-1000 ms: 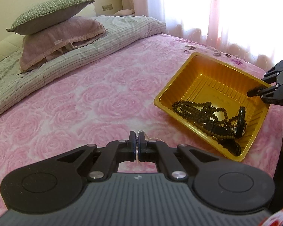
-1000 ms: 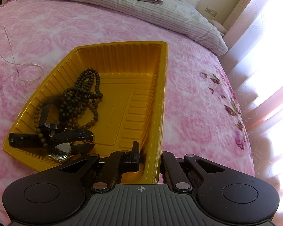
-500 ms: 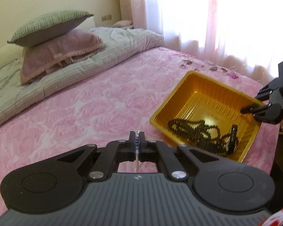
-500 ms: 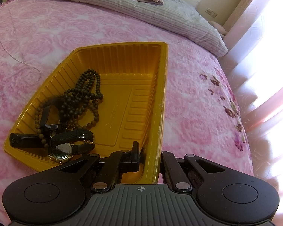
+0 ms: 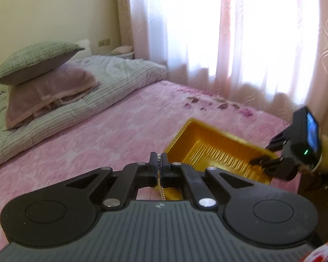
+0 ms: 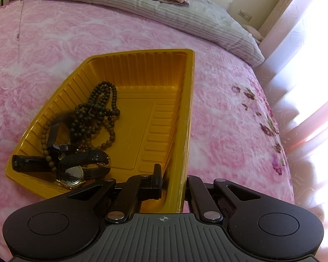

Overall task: Organize jewelry
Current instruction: 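Lift the pearl necklace and lower it into the orange tray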

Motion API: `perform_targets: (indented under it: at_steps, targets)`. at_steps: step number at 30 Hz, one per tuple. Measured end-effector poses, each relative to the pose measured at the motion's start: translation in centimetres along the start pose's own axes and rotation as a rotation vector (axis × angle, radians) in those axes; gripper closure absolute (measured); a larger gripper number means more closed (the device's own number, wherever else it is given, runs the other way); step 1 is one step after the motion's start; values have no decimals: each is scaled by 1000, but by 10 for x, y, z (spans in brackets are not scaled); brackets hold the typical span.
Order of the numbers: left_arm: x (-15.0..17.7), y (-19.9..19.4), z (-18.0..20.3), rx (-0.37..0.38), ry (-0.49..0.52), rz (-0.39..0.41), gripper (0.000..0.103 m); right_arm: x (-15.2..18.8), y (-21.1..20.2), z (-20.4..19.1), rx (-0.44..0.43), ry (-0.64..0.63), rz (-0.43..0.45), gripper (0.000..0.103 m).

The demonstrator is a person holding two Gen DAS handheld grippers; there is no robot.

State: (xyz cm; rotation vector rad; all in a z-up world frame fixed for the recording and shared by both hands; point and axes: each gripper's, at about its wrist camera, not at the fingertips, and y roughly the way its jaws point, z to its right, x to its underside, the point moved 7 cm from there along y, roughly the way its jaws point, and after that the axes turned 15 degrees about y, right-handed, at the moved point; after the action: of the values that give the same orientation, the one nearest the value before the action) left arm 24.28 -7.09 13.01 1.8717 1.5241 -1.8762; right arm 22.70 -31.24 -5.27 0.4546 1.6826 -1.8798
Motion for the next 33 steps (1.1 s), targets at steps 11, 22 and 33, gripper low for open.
perform_targets:
  at_steps: [11, 22, 33]
  targets:
    - [-61, 28, 41, 63, 55, 71, 102, 1, 2, 0, -4, 4, 1, 98]
    - [-47, 90, 81, 131, 62, -11, 102, 3, 3, 1, -15, 11, 0, 98]
    - [-34, 119, 79, 146, -13, -66, 101, 4, 4, 2, -20, 18, -3, 98]
